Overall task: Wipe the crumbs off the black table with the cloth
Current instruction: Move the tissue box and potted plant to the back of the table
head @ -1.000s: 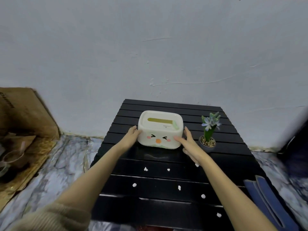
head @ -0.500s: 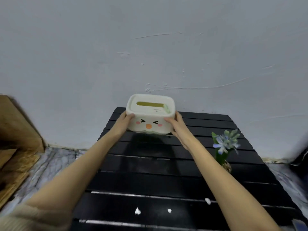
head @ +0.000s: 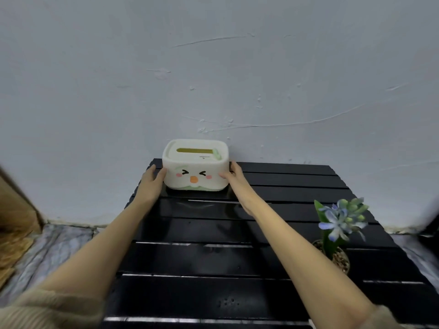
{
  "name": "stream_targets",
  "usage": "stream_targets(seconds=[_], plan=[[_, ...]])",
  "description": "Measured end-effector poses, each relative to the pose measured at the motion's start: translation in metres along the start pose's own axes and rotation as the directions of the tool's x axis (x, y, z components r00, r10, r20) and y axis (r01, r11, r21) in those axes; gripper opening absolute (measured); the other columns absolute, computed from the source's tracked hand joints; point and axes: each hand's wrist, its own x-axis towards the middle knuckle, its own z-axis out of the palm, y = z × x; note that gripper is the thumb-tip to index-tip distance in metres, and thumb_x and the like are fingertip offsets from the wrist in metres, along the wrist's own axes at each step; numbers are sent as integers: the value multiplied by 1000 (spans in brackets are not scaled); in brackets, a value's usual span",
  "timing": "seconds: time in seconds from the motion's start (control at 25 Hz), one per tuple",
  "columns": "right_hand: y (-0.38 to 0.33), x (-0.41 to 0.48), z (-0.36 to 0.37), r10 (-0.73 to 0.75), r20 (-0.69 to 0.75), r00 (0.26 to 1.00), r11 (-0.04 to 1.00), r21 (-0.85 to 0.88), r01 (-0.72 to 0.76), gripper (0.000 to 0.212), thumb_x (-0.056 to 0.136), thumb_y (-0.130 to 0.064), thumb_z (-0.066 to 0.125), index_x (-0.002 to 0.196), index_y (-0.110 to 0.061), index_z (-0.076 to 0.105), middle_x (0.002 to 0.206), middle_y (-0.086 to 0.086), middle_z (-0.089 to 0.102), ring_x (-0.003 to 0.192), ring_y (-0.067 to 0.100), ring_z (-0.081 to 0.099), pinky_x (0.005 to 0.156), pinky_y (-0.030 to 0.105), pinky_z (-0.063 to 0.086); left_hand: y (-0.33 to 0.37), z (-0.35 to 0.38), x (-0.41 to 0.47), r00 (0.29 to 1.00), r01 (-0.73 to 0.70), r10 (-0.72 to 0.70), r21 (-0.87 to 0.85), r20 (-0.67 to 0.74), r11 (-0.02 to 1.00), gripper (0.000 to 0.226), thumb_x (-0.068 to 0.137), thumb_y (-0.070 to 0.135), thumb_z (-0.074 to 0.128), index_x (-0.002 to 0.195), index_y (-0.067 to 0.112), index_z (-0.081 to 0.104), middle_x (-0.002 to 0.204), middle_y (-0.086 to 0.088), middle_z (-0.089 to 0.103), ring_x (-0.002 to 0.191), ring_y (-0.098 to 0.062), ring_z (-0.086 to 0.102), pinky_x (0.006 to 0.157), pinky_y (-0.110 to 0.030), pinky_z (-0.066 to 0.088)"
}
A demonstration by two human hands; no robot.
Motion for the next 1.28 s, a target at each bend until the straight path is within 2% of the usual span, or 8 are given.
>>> stream_targets(seconds=[0.12, 0.24, 0.6, 0.72, 0.84, 0.96, 1.08, 1.28], plan=[[-6, -30, -2, -65, 1, 998, 986, -154, 64, 63, 92, -25, 48, 144, -21, 13, 154, 3, 12, 140, 18, 17, 115, 38, 18, 16, 1, -44, 999, -33, 34, 47, -21, 998, 60, 90, 39, 45, 141, 11, 30, 152, -6, 30, 138, -22, 30, 112, -35, 24], [-17, -67, 1, -112, 31, 993, 970, -213, 116, 65, 92, -23, 49, 145, -24, 11, 154, 1, 10, 141, 15, 14, 114, 35, 16, 26, 10, -93, 984, -176, 174, 89, 22, 980, 50, 92, 25, 45, 139, 11, 33, 148, -7, 35, 135, -20, 33, 101, -26, 27], [16, -195, -8, -143, 4, 990, 872, -472, 128, 70, 91, -26, 51, 145, -23, 7, 156, -7, 6, 136, -1, 9, 108, 18, 11, -7, 42, -188, 946, -299, 216, 392, 242, 870, 55, 92, 29, 45, 142, 18, 27, 154, -2, 27, 144, -18, 18, 118, -35, 15], [31, -235, -23, -148, -18, 989, 860, -497, 120, 72, 91, -29, 50, 145, -27, 3, 152, -16, 4, 140, 1, 5, 114, 24, 11, -18, 43, -197, 938, -344, 248, 559, 242, 755, 54, 93, 30, 40, 143, 15, 26, 155, -2, 25, 144, -17, 17, 119, -34, 8], [37, -263, -41, -155, -83, 984, 894, -436, 104, 70, 90, -29, 52, 142, -35, 5, 144, -24, 4, 139, 1, 10, 115, 31, 23, -19, 43, -199, 931, -364, 282, 598, 230, 714, 53, 94, 32, 38, 142, 13, 27, 155, -1, 24, 144, -15, 18, 119, -33, 6], [41, -276, -62, -224, -228, 947, 878, -468, 95, 69, 89, -23, 53, 142, -31, 10, 146, -19, 10, 138, 1, 11, 115, 30, 22, -18, 44, -201, 929, -370, 290, 591, 229, 717, 54, 94, 32, 39, 143, 14, 26, 155, -1, 25, 144, -14, 18, 119, -32, 7], [44, -263, -85, -234, -399, 886, 868, -496, 6, 69, 87, -16, 56, 144, -18, 16, 154, 0, 15, 143, 14, 10, 117, 38, 19, -17, 43, -203, 930, -368, 290, 593, 226, 716, 54, 93, 31, 39, 143, 15, 25, 155, 0, 25, 144, -14, 18, 119, -31, 6], [47, -229, -97, -128, -402, 907, 857, -504, -103, 90, 76, -22, 71, 144, -14, 13, 151, 8, 22, 139, 23, 23, 111, 39, 30, -13, 42, -205, 933, -360, 286, 577, 218, 733, 54, 94, 31, 39, 143, 17, 24, 155, 2, 25, 144, -13, 17, 118, -29, 5]])
